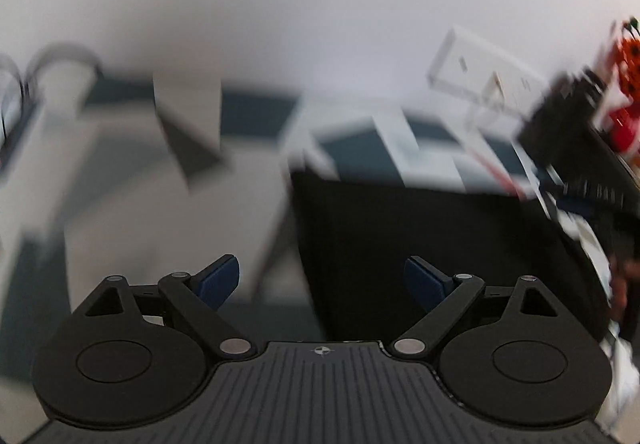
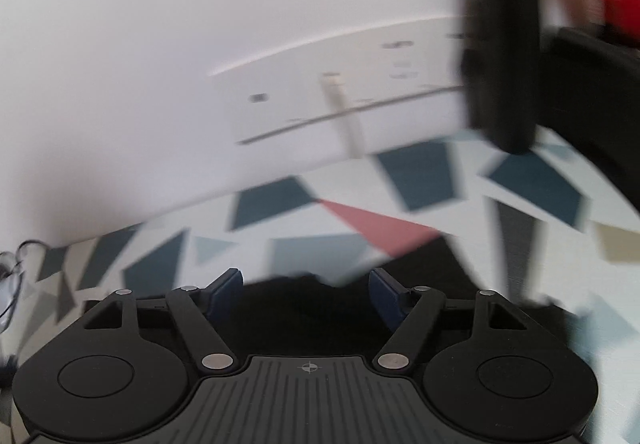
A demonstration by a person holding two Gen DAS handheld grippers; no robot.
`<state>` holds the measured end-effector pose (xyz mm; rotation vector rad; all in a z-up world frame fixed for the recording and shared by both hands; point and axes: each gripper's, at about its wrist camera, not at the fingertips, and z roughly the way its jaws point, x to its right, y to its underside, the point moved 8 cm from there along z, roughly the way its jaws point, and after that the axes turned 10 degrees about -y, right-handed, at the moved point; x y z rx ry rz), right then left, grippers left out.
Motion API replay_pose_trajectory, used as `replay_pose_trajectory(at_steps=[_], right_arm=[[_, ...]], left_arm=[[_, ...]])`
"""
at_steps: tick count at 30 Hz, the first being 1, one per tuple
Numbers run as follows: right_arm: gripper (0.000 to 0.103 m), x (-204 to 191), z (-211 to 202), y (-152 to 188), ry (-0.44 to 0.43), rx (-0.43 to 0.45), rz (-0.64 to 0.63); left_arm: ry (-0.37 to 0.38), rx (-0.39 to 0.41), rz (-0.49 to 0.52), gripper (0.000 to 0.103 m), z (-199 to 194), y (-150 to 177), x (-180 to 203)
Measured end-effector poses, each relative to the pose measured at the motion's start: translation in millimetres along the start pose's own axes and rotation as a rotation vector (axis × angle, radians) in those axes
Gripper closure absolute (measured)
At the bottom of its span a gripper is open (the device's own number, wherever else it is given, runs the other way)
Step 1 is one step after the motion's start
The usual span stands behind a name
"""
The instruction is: Fold clothes
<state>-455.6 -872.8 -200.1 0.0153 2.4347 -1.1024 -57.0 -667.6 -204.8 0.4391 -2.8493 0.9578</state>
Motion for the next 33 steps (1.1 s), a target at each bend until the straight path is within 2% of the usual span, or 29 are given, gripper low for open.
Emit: replay_pose_trajectory(at_steps=[2,5,8,9,10,11,12,13,15,16,18,24,25,26,27,28,29,33], right_arm=[[0.036,27,-27,8,0.051,0.019,0.050],[0.037,64,-62,24,0.138,0.019,0.082],[0.038,90,-78,41,0.193,-0.021,0.099],[0.038,96,-81,45,0.209,-0.032,0.105],[0.038,100,-84,49,0.222,-0.040,0.099],[0.038,103,-86,54,0.233,-0.046,0.087],[0.038,106,-88,58,0.245,-0.053,0.074],[0.038,107,-88,64,0.236,-0.069,0.081],[0.064,108,-87,79,0.201,-0.110,0.110],[0.081,109,-86,86,0.183,-0.130,0.125],[0.089,105,-93,92,0.159,-0.133,0.120],[0.089,90,-130,128,0.091,-0.204,0.179],[0.085,88,-135,133,0.092,-0.221,0.179],[0.077,85,-139,132,0.101,-0.232,0.172],[0.073,82,-143,126,0.109,-0.226,0.160],[0.067,80,-147,115,0.108,-0.196,0.142],[0.066,77,-150,102,0.101,-0.154,0.119],[0.064,78,-143,54,0.057,-0.037,0.098]], left_arm=[[0.031,-0.070,-0.023,0.012,-4,28,2],[0.051,-0.130,-0.044,0.012,-9,60,9],[0.029,-0.113,-0.028,0.012,-12,73,18],[0.019,-0.107,-0.013,0.016,-12,74,21],[0.009,-0.097,-0.006,0.023,-11,74,22],[-0.001,-0.086,-0.001,0.051,-11,72,23],[-0.003,-0.093,0.001,0.085,-10,72,23],[-0.012,-0.096,0.013,0.088,-11,73,23],[-0.036,-0.099,0.044,0.090,-13,74,23],[-0.048,-0.100,0.060,0.090,-15,74,23],[-0.071,-0.103,0.091,0.092,-18,75,23],[-0.127,-0.133,0.082,0.090,-35,92,2],[-0.140,-0.136,0.078,0.086,-39,95,-1],[-0.155,-0.139,0.076,0.078,-42,98,-4],[-0.179,-0.137,0.083,0.063,-45,99,-5],[-0.206,-0.134,0.092,0.057,-47,99,-5],[-0.220,-0.116,0.103,0.052,-51,97,-4],[-0.194,-0.030,0.114,0.052,-60,80,9]])
